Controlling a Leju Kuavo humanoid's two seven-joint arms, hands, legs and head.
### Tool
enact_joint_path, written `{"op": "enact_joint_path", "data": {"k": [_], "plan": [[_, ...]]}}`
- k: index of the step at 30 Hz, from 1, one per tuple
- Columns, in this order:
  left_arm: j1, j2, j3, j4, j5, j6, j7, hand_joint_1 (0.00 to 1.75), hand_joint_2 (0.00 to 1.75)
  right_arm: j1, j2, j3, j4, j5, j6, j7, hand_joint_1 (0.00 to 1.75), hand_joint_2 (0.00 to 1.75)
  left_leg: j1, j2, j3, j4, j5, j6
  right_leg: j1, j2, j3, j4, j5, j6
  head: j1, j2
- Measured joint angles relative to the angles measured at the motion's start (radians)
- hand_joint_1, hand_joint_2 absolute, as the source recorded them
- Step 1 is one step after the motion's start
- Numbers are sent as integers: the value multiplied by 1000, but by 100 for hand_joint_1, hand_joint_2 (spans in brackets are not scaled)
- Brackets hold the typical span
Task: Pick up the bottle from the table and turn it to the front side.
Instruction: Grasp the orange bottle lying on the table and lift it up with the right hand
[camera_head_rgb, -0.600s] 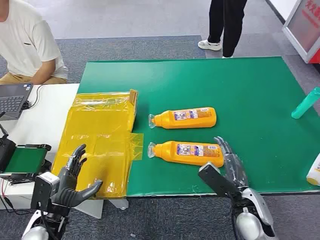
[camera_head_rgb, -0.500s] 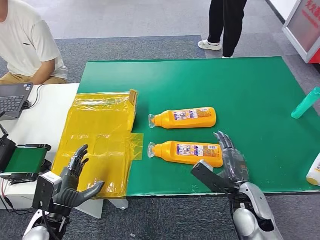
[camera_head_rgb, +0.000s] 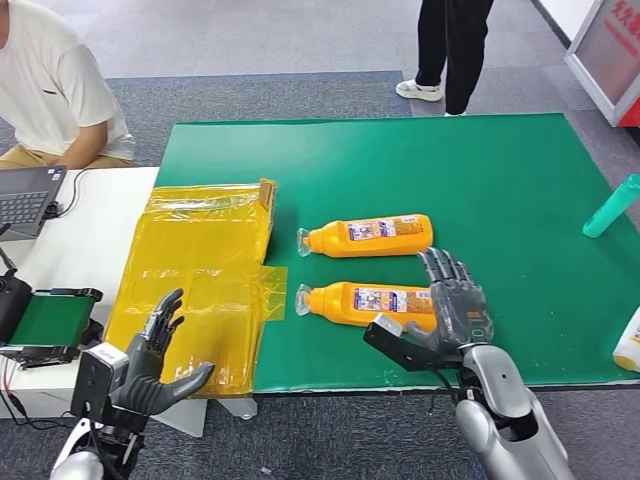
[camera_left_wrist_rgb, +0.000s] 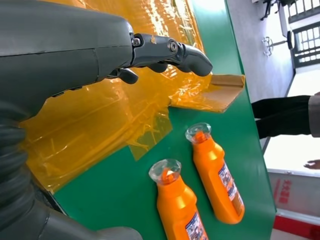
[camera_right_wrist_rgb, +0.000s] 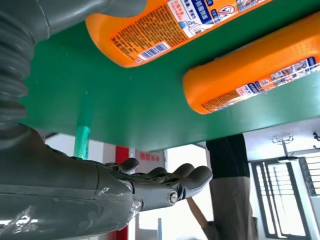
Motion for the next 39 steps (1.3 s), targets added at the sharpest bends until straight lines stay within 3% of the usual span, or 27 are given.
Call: {"op": "enact_joint_path", "data": {"k": [3, 8, 21, 39], "plan": [[-2, -3, 0, 0, 0, -4, 1, 0, 175, -42, -6, 31, 35, 19, 48, 15, 0, 175, 0, 0, 0, 0, 0, 0, 0, 0, 0, 0, 0, 0, 0, 0], [-11, -4, 0, 6, 0, -20, 0, 0, 175, -150, -25, 74, 144, -66, 183, 49, 0, 175, 0, 0, 0, 0, 2, 1, 0, 0, 0, 0, 2, 0, 0, 0], [-38, -6, 0, 24, 1, -36, -4, 0, 175, -406, -50, 175, 376, -132, 329, 82, 0, 175, -1, 0, -2, 0, 4, 2, -1, 0, -2, 0, 4, 0, 0, 0], [-55, -7, 0, 24, 18, -53, 3, 0, 175, -495, -49, 274, 529, -157, 403, 98, 0, 175, -1, 0, -3, 0, 5, 2, -1, 0, -3, 0, 4, 0, 0, 0]]}}
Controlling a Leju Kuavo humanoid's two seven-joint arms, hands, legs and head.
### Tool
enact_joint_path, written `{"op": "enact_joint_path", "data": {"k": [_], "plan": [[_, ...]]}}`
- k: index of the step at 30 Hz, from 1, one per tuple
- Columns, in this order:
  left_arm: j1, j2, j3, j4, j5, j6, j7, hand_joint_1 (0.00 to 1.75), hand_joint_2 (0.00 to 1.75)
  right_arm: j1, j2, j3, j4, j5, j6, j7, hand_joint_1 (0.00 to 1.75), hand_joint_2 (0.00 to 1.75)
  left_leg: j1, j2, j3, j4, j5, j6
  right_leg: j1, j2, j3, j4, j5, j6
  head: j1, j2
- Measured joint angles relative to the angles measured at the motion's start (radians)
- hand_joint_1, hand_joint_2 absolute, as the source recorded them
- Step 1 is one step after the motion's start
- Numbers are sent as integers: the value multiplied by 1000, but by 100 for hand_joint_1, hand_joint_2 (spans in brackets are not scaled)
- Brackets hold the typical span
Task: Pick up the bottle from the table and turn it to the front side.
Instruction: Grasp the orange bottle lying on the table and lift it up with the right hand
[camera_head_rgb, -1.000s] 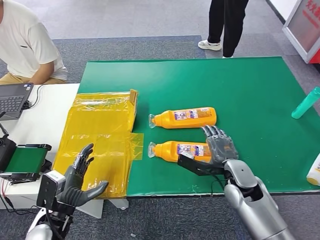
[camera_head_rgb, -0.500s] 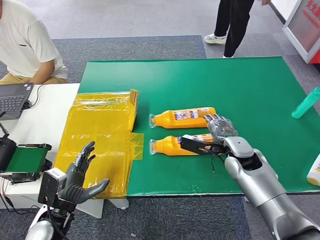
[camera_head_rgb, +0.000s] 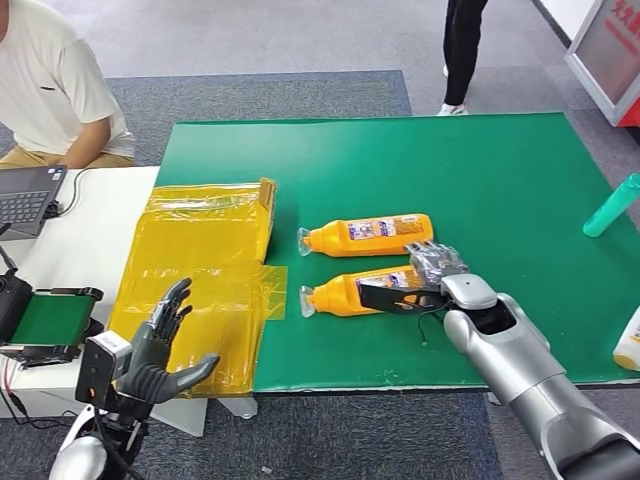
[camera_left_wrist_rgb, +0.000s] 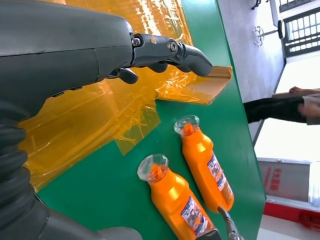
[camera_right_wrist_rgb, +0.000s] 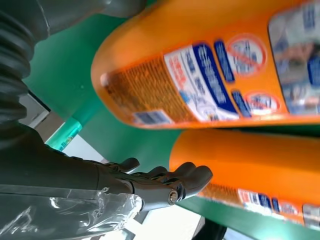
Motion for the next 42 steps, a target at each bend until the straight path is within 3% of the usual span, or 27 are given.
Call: {"op": "enact_joint_path", "data": {"k": [8, 16, 20, 26, 39, 42], "plan": [[-12, 0, 0, 4, 3, -4, 0, 0, 175, -2, 0, 31, 37, -22, 49, -18, 0, 175, 0, 0, 0, 0, 0, 0, 0, 0, 0, 0, 0, 0, 0, 0], [-17, 0, 0, 5, 4, -12, 0, 0, 175, -7, 7, 51, 71, -38, 9, -16, 3, 175, 0, 0, 0, 0, 0, 0, 0, 0, 0, 0, 0, 0, 0, 0], [-17, 0, 0, 5, 5, -16, -1, 0, 175, -4, 14, 51, 87, -41, -22, -15, 175, 175, 0, 0, 0, 0, 0, 0, 0, 0, -1, 0, 0, 0, 0, 0], [-16, 0, 0, 5, 5, -16, -1, 0, 175, 16, 24, 34, 105, -45, -108, -28, 175, 175, 0, 0, 0, 0, 0, 0, 0, 0, -1, 0, 0, 0, 0, 0], [-16, 0, -9, 7, 6, -18, -3, 0, 175, 76, 31, -47, 94, -91, -189, -91, 175, 175, 0, 0, 0, 0, 0, 0, 0, 0, -1, 0, 0, 0, 0, 0], [-16, 1, -12, 8, 6, -17, -5, 0, 175, 95, 33, -72, 79, -150, -184, -118, 175, 44, 0, 0, 0, 0, 0, 0, 0, 0, -1, 0, 0, 0, 0, 0]]}}
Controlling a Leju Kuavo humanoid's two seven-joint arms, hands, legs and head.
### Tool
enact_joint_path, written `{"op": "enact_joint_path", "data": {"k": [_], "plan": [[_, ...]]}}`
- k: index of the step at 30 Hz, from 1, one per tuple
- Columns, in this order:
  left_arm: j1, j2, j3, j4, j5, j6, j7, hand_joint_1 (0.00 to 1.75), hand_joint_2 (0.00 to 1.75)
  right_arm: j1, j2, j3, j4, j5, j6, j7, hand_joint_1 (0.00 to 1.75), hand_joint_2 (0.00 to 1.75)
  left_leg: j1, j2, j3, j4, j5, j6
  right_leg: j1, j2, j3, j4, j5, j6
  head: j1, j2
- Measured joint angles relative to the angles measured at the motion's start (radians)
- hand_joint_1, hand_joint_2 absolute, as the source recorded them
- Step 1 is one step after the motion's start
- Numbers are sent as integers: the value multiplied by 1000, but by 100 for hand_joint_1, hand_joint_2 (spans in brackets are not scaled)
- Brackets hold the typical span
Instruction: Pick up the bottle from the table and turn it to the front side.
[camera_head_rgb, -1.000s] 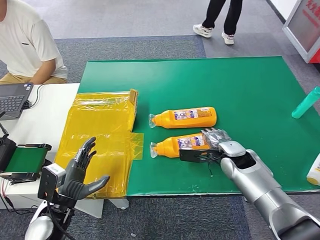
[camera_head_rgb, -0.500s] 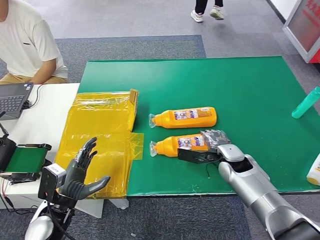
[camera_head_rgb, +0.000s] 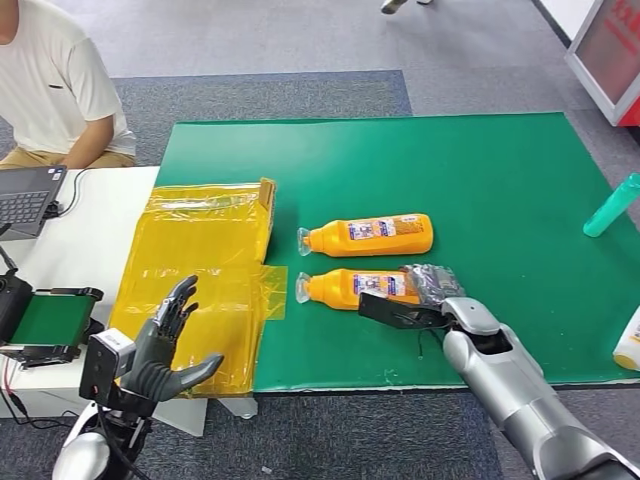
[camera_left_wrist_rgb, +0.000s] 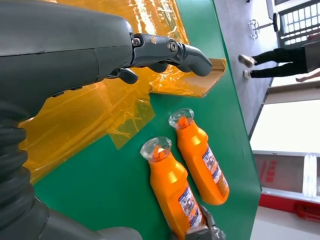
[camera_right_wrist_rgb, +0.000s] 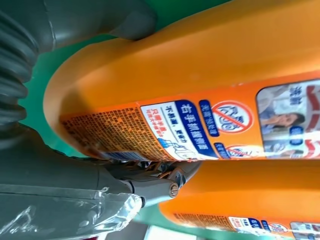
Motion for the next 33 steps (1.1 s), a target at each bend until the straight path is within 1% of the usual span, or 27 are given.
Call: {"op": "enact_joint_path", "data": {"k": [1, 3, 6, 8, 9, 11, 13, 19, 21, 22, 25, 30, 33], "plan": [[0, 1, 0, 0, 0, 1, -2, 0, 175, 13, 1, -15, -12, -45, 5, -18, 175, 0, 0, 0, 0, 0, 0, 0, 0, 0, 0, 0, 0, 0, 0, 0], [3, 3, 0, 1, 0, 7, -15, 0, 175, 56, 4, -54, -54, -169, 21, -70, 175, 0, 0, 0, 0, 0, 0, 0, 0, 0, 0, 0, 0, 0, 0, 0], [7, 8, 0, 2, 11, 15, -45, 0, 175, 167, 10, -117, -167, -363, 36, -157, 175, 0, 0, 0, -1, 0, 0, 0, 0, -1, -1, 0, 0, 0, 0, 0], [7, 9, 0, 2, 43, 17, -56, 0, 175, 251, 16, -150, -266, -450, 29, -202, 175, 0, 0, 0, -3, 0, 0, 0, 0, -1, -2, 0, 0, 0, 0, 0], [5, 8, 0, 2, 66, 17, -58, 0, 175, 286, 19, -161, -315, -471, 19, -216, 175, 0, 0, 0, -3, 0, 0, 0, 0, -1, -3, 0, 0, 0, 0, 0], [1, 6, 2, 2, 101, 19, -56, 0, 175, 338, 22, -174, -399, -481, -4, -226, 175, 87, 0, 0, -4, 0, -1, 0, 0, 0, -3, 0, 0, 0, 0, 0], [-3, 6, 3, 3, 112, 25, -55, 0, 175, 368, 25, -181, -462, -481, -19, -227, 175, 175, 0, 0, -4, 0, -1, 0, 0, 0, -3, 0, 0, 0, 0, 0], [-25, -9, 12, 5, 143, 47, -64, 0, 175, 437, 38, -196, -619, -494, -87, -287, 175, 175, -1, 0, -4, 0, 0, 1, -1, 0, -4, 0, 1, 1, 0, 0], [-46, -16, 8, 5, 191, 20, -52, 0, 175, 453, 51, -194, -660, -462, -131, -314, 175, 175, -1, 0, -4, 0, 1, 1, -1, 0, -4, 0, 1, 1, 0, 0], [-59, -18, 3, 5, 247, -12, -35, 0, 175, 457, 59, -191, -672, -434, -161, -326, 175, 175, -1, 0, -4, 0, 1, 1, -1, 0, -4, 0, 1, 1, 0, 0], [-101, -25, -31, 12, 439, -106, 20, 0, 175, 460, 85, -172, -677, -372, -251, -349, 175, 175, -1, 0, -4, 0, 1, 1, -1, 0, -4, 0, 1, 1, 0, 0], [-146, -33, -97, 51, 505, -129, 48, 0, 175, 456, 117, -139, -636, -359, -325, -373, 175, 175, -1, 0, -4, 0, 1, 1, -1, 0, -4, 0, 1, 1, 0, 0], [-166, -39, -151, 73, 602, -171, 96, 0, 175, 446, 126, -120, -596, -358, -344, -380, 175, 175, -2, 0, -5, 0, 1, 1, -1, 0, -4, 0, 2, 2, 0, 0]]}}
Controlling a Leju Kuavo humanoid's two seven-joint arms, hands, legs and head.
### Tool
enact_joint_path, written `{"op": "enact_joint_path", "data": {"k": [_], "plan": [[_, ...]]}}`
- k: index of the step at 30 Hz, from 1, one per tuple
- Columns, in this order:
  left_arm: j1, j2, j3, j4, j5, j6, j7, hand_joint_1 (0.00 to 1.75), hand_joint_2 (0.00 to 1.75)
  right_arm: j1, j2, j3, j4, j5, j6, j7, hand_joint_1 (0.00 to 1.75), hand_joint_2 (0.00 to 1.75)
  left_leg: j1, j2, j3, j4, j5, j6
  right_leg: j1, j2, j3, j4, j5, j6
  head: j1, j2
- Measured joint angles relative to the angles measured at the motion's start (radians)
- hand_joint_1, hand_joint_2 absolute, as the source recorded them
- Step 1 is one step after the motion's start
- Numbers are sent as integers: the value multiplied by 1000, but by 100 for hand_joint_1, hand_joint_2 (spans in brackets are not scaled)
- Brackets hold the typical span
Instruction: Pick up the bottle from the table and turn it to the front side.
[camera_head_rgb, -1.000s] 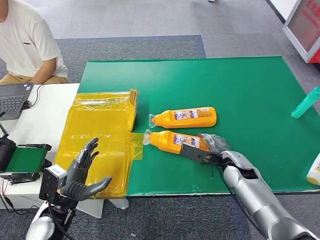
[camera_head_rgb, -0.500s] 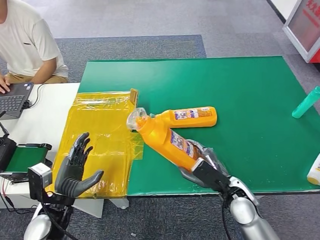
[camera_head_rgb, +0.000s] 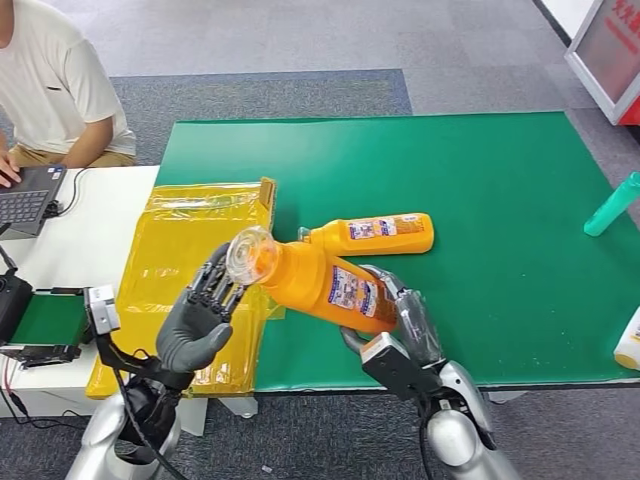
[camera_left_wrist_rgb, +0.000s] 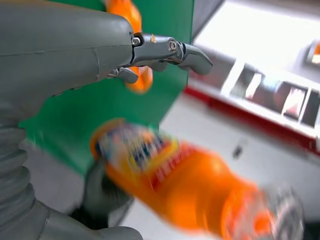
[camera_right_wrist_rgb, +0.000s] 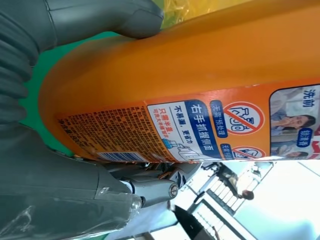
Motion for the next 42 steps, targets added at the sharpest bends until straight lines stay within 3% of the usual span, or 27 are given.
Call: {"op": "enact_joint_path", "data": {"k": [3, 11, 18, 25, 35, 42], "plan": [[-21, -4, -56, 24, 50, -18, 26, 0, 175, -13, 7, 18, 36, -1, -5, -4, 175, 175, 0, 0, 0, 0, 0, 0, 0, 0, 0, 0, 0, 0, 0, 0], [-59, -3, -133, 60, -20, 7, 26, 0, 175, -48, 12, 63, 98, 5, 11, 26, 175, 175, 0, 0, 0, 0, 0, 0, 0, 0, -1, 0, 0, 0, 0, 0], [-65, -1, -140, 75, -138, 52, 11, 0, 175, -51, 12, 93, 152, -10, 54, 43, 175, 175, -1, 0, -1, 0, 0, 0, -1, 0, -1, 0, 0, 0, 0, 0], [-80, 5, -139, 77, -141, 35, 11, 0, 175, -34, 1, 120, 167, -59, 157, 39, 175, 175, -1, 0, -1, 0, 0, 0, -1, 0, -2, 0, 0, 0, 0, 0], [-105, 23, -146, 86, -171, 26, 8, 0, 175, -24, -13, 138, 170, -86, 199, 37, 175, 175, -1, 0, -1, 0, 0, 0, -1, 0, -2, 0, 0, 0, 0, 0], [-116, 34, -148, 98, -94, -49, 29, 0, 175, -18, -22, 144, 162, -136, 260, 34, 175, 175, -1, 0, -1, 0, 0, 0, -1, 0, -2, 0, 0, 0, 0, 0]]}}
